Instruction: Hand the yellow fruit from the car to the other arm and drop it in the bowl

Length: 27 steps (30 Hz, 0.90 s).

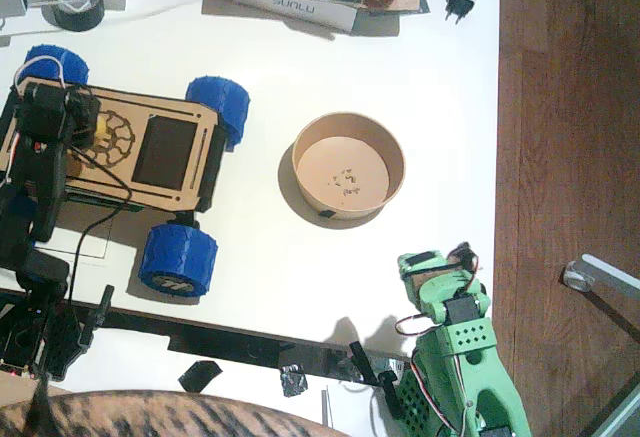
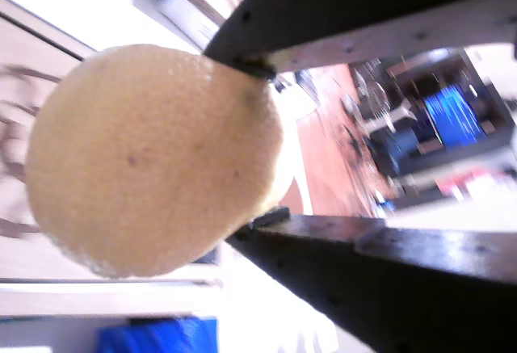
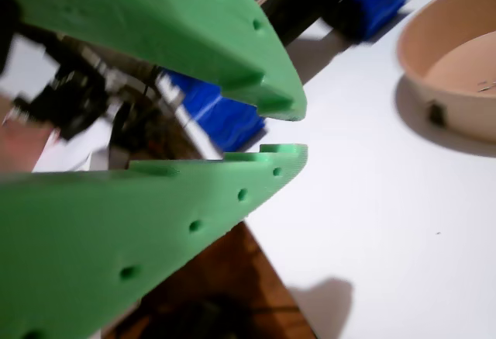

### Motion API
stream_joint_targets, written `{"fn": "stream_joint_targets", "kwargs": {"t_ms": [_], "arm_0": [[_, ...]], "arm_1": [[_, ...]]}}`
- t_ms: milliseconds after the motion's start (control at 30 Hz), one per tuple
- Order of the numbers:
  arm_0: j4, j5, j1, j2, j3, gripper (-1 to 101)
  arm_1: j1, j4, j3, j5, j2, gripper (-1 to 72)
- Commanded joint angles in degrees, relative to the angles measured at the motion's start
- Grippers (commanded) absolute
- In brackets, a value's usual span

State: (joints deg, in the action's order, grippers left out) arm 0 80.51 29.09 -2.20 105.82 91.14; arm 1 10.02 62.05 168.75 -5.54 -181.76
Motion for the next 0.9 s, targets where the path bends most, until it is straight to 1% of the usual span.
{"fn": "stream_joint_targets", "kwargs": {"t_ms": [0, 67, 133, 267, 367, 500, 567, 633, 767, 867], "arm_0": [[2.7, 0.4, -3.2, 5.5, -1.2, 0], [4.0, 0.3, -3.7, 5.8, -0.4, 0], [3.7, 0.3, -3.7, 7.6, 2.6, 0], [-2.6, 0.3, -3.7, 16.3, 15.6, 0], [-7.5, 0.4, -3.8, 22.0, 26.1, 0], [-10.3, 0.4, -5.0, 28.4, 35.7, 0], [-12.2, 0.6, -7.7, 29.6, 38.9, 0], [-14.2, 2.5, -11.4, 30.8, 41.9, 0], [-17.4, 9.0, -19.7, 36.0, 47.4, 0], [-18.7, 13.4, -26.1, 40.8, 49.6, 0]], "arm_1": [[1.4, -0.8, -5.3, -4.2, 1.4, 0.0], [2.0, -1.2, -7.6, -7.2, 2.6, 0.0], [2.5, -3.3, -9.7, -10.8, 3.6, 0.0], [5.4, -7.1, -12.9, -18.8, 5.1, -0.1], [8.6, -8.6, -14.9, -22.8, 5.9, -0.1], [13.6, -9.2, -17.1, -27.6, 6.5, -0.1], [15.7, -9.3, -17.5, -30.8, 5.8, -0.1], [17.2, -10.0, -17.9, -34.0, 5.4, -0.1], [18.8, -14.6, -17.9, -40.1, 5.3, -0.1], [19.5, -18.1, -17.6, -43.5, 4.3, -0.1]]}}
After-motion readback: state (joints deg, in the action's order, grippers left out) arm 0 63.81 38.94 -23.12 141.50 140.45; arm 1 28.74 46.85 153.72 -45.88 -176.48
